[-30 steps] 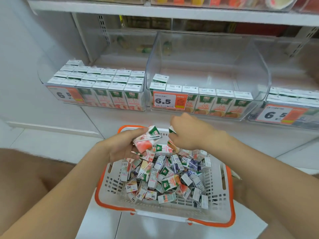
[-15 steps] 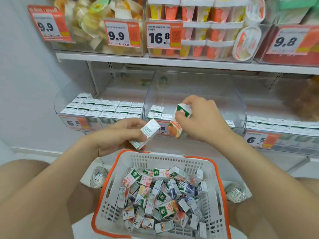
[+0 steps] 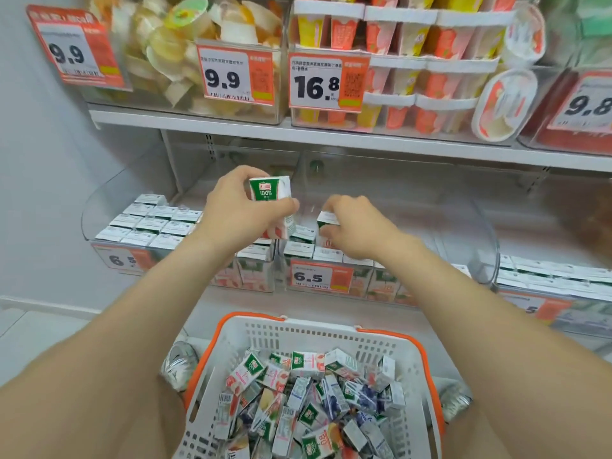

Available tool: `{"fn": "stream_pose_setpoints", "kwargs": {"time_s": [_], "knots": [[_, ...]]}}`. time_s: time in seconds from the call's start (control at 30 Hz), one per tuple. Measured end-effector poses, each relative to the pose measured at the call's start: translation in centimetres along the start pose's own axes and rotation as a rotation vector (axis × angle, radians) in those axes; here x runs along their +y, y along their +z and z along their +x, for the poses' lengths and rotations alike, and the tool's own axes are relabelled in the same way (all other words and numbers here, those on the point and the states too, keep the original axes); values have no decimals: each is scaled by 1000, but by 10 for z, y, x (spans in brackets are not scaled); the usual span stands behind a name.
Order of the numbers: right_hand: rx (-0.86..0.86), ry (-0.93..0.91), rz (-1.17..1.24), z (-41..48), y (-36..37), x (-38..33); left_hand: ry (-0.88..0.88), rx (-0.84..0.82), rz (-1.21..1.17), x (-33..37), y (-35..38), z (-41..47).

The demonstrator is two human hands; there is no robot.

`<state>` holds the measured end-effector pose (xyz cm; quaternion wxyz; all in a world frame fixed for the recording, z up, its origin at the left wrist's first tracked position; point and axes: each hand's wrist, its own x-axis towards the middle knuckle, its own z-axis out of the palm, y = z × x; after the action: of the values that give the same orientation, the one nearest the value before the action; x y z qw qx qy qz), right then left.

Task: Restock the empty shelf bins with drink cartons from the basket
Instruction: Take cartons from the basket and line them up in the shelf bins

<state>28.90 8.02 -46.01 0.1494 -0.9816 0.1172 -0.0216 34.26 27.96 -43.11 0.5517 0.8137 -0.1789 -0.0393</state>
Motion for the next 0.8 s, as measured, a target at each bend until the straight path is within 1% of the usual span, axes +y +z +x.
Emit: {"fn": "stream_pose_setpoints", "kwargs": {"time_s": [0.1,0.17,0.23,0.3,0.4,0.63,0.73,0.8], "knots": [[-218,61,79,16,3,2,9,-2,23,0,-1,7],[-312,69,91,21,5,5,-1,-5,36,-2,-2,10],[-315,84,76,22,9,5,-18,-16,46,-4,-3,11],[-276,85,111,23,11,0,-36,-29,57,-7,-4,11],[-206,13,137,24,20,-11,-75,-51,30,-11,-3,13],[-251,39,213,28,15,-19,-128,-93,-58,-11,1,14],[-305,-6,103,25,24,-21,-121,-104,-64,-10,2,17],[-296,-38,76,26,32,-20,-125,-109,-71,-8,3,18]]}}
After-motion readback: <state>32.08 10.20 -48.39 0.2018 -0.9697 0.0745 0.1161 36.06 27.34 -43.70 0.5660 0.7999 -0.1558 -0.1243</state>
